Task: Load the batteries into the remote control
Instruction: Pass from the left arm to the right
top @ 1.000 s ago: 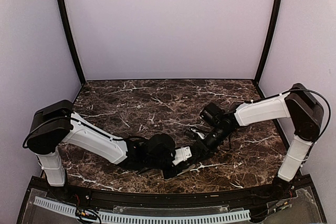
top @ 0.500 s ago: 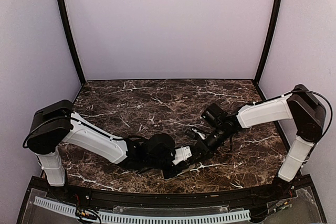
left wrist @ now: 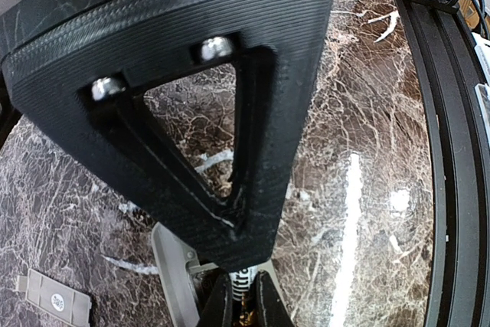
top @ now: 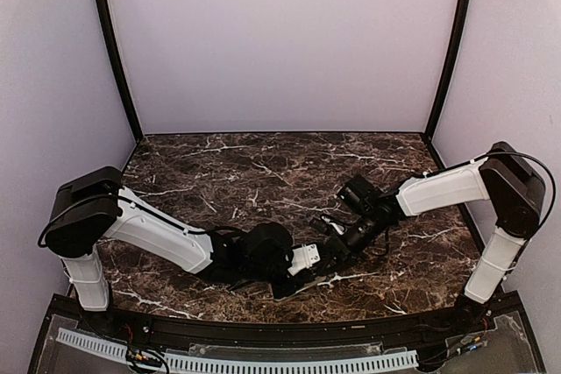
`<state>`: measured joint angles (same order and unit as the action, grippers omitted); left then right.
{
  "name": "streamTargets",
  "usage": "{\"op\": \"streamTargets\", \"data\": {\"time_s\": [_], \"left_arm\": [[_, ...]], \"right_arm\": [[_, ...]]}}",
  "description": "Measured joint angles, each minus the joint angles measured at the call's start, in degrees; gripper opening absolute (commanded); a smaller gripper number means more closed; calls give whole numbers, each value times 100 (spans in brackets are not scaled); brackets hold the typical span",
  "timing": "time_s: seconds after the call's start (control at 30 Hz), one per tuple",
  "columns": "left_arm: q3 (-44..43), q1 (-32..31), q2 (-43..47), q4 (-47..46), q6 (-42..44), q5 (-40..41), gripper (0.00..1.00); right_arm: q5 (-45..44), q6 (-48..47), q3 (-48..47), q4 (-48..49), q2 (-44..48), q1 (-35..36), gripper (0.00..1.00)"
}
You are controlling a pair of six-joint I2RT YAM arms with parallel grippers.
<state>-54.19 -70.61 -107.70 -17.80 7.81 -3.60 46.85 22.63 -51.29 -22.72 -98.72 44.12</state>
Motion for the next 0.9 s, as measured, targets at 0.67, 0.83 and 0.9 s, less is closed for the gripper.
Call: {"op": "streamTargets", "data": {"time_s": [0.67,0.83,0.9], "left_arm": [[-11,2,0,24,0,-4,3],[-13,2,0,26,0,-9,3],[-13,4,0,28,0,-9,3]], "right_arm": [[179,52,42,186,-160,0,8],[208,28,42,201,-160,0,0],[210,44,42,199,-160,0,0]]}}
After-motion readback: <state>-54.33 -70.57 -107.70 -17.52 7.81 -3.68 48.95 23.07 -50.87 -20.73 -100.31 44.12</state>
